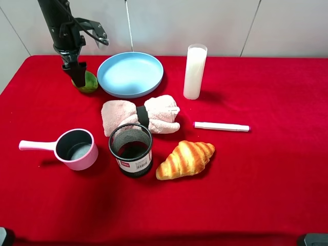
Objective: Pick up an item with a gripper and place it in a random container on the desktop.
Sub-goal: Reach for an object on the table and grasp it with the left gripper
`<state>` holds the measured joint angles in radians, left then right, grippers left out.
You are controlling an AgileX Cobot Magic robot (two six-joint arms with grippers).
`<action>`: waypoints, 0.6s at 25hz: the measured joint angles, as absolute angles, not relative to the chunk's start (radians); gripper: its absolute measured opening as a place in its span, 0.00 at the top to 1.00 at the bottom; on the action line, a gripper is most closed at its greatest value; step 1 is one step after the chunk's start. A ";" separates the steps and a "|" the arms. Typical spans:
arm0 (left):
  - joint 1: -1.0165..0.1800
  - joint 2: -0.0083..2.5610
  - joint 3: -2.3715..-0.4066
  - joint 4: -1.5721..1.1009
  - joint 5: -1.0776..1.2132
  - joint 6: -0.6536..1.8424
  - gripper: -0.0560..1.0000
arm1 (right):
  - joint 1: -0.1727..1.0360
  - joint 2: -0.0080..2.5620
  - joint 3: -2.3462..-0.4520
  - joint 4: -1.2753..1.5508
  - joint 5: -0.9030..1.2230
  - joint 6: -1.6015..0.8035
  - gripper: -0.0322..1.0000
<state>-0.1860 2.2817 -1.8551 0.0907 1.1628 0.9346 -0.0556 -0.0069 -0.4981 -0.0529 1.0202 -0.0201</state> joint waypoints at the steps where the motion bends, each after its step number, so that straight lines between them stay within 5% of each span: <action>1: -0.186 2.285 -1.855 0.092 1.158 0.936 0.02 | -0.056 -0.007 -0.498 -0.053 1.020 -0.020 0.30; 15: -0.197 2.304 -1.856 0.096 1.041 0.982 0.01 | -0.056 -0.007 -0.498 -0.053 1.020 -0.020 0.30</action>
<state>-0.1972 2.3045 -1.8557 0.0961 1.0408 0.9821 -0.0556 -0.0069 -0.4981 -0.0529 1.0202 -0.0201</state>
